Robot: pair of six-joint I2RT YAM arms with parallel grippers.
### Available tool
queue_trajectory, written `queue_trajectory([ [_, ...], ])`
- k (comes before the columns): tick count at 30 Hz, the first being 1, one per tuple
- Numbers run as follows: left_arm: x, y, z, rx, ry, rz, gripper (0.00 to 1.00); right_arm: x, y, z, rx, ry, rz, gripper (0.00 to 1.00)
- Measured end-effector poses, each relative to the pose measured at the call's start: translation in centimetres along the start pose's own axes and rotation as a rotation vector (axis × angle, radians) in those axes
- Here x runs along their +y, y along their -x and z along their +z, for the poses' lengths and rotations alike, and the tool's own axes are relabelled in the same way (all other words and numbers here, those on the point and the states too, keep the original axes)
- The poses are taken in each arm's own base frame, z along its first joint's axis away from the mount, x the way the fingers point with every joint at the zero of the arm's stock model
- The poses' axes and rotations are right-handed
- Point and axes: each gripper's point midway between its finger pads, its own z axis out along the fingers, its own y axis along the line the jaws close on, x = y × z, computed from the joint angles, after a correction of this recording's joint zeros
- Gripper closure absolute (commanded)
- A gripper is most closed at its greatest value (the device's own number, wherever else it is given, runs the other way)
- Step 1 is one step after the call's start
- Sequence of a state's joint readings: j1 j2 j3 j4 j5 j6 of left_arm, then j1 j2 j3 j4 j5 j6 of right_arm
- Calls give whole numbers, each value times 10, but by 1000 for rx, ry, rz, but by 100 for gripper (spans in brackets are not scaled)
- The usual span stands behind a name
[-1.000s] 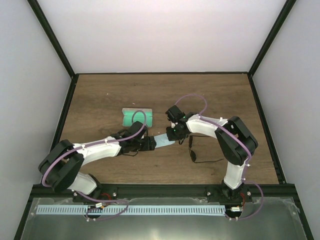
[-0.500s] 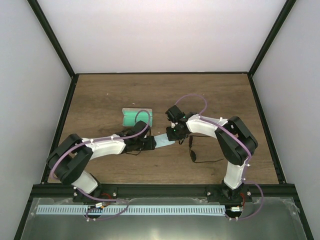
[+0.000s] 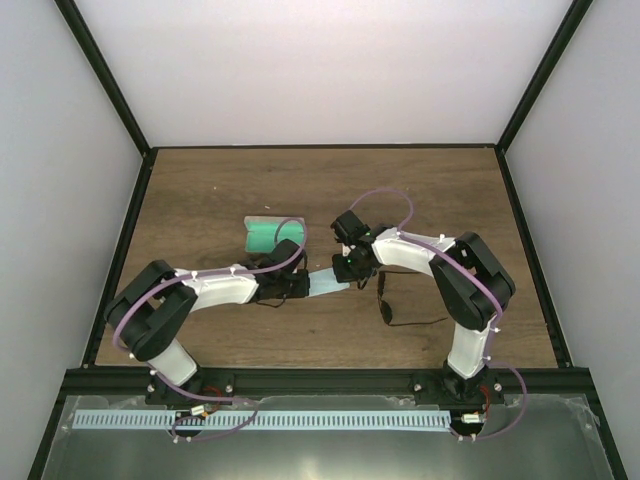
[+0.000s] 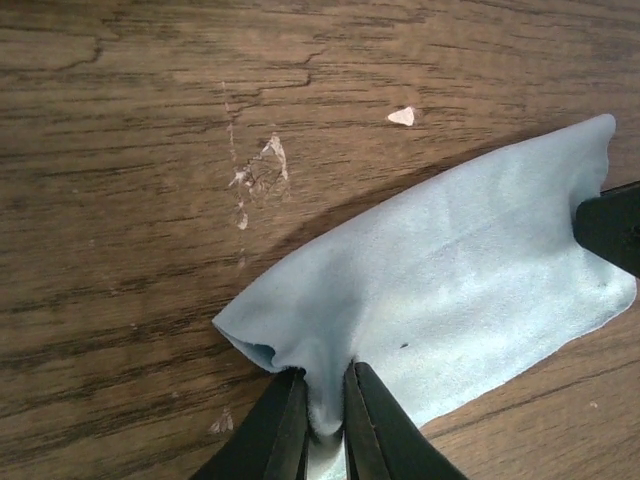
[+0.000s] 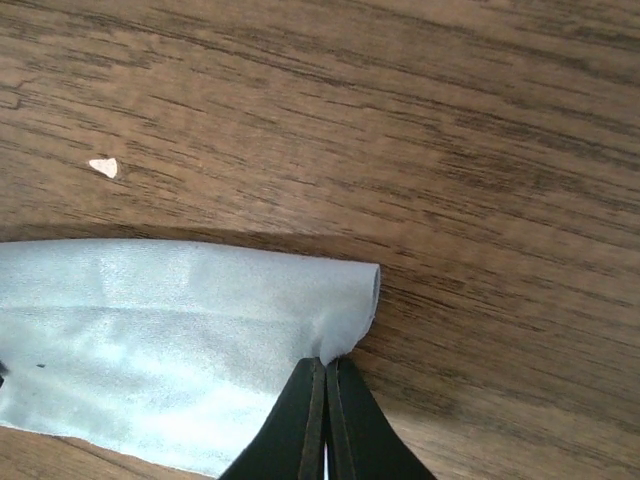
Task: Organize the sunglasses
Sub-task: Pick up the glasses cleaning cloth from the sunglasses case, then place the glasses cleaning cloth in the sunglasses case.
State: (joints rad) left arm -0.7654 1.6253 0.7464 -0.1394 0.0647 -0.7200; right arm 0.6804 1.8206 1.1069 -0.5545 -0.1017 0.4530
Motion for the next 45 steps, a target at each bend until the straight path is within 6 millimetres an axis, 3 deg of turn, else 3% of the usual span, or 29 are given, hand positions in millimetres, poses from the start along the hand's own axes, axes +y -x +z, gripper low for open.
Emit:
queue_trajectory([
  [2, 0, 0, 0, 0, 3, 2, 96, 0, 0, 0, 2, 2, 0, 99],
  [13, 2, 8, -3, -5, 39, 50, 96, 13, 0, -4, 24, 51, 2, 99],
  [23, 7, 65, -20, -94, 58, 50, 96, 46, 45, -29, -56, 136, -12, 99],
  [33, 49, 103, -35, -137, 139, 22, 96, 78, 93, -20, -73, 186, -38, 99],
  [39, 62, 128, -46, -175, 165, 17, 96, 95, 123, -17, -100, 210, -61, 99],
  [45, 76, 146, -42, -182, 200, 21, 96, 100, 134, -4, -87, 211, -69, 99],
])
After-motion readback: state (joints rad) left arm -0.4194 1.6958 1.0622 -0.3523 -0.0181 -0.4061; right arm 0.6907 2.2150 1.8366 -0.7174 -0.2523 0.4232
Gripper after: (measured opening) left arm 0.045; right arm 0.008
